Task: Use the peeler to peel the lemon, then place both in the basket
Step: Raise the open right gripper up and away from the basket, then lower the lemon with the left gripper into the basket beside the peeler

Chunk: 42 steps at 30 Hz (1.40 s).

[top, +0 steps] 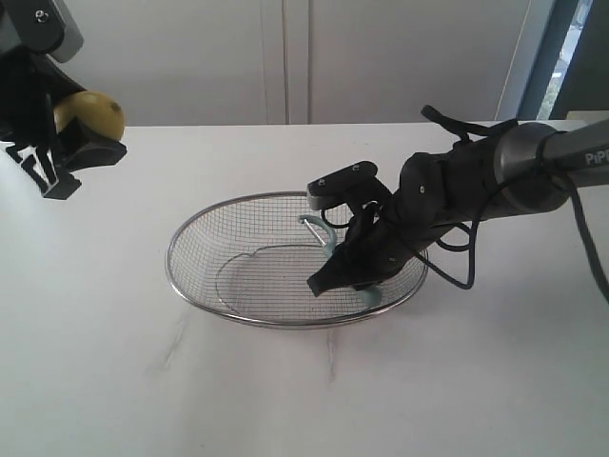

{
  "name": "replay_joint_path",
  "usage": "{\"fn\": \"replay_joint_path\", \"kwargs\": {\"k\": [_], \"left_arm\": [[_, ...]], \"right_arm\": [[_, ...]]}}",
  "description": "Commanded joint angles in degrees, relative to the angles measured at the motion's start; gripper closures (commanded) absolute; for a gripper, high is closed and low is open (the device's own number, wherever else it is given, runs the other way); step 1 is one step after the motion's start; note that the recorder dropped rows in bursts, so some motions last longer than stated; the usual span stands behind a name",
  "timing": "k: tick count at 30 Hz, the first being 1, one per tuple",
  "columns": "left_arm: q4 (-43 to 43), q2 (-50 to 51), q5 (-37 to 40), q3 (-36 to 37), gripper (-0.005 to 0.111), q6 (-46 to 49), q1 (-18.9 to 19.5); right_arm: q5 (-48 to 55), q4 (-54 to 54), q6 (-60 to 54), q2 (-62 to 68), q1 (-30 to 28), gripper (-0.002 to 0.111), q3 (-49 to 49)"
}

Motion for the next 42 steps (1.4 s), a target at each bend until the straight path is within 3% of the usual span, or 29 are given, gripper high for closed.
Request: {"fn": "replay_joint_path", "kwargs": {"k": [1, 8, 18, 21, 30, 33, 39, 42], "left_arm": [[-2.0, -0.4, 0.1, 0.1, 0.107, -0.5, 0.1], [-1.9, -0.4, -0.2, 0.1, 0.107, -0.5, 0.1], [-8.1, -0.4, -0.5, 0.1, 0.107, 0.6, 0.1], [-18.3, 0.6, -0.6, 0.1, 0.107, 1.1, 0.1], [-31.8, 5.2, 0.7, 0.1, 0.107, 6.8, -2.4], [-33.6, 7.5, 1.6, 0.0, 0.107, 9.9, -4.9], [-33.6, 11.1, 1.9, 0.0, 0.107, 13.0, -7.7], [-34.2, 13.0, 1.6, 0.0, 0.107, 13.0, -8.1]], "right_arm": [[-1.1, -0.1, 0.5, 0.0, 0.0, 0.077, -0.2], [-2.6, -0.1, 3.0, -0.3, 0.0, 0.061, -0.2], [-1.6, -0.1, 3.0, -13.9, 0.0, 0.061, -0.3], [1.4, -0.2, 2.7, -22.1, 0.0, 0.061, -0.3], [18.0, -7.0, 2.7, -34.9, 0.0, 0.061, -0.3], [24.1, -8.5, 2.7, -37.2, 0.0, 0.069, -0.3], [30.4, -10.9, 2.9, -39.7, 0.0, 0.106, -0.1], [29.5, -10.6, 3.3, -40.0, 0.0, 0.108, -0.1]]}}
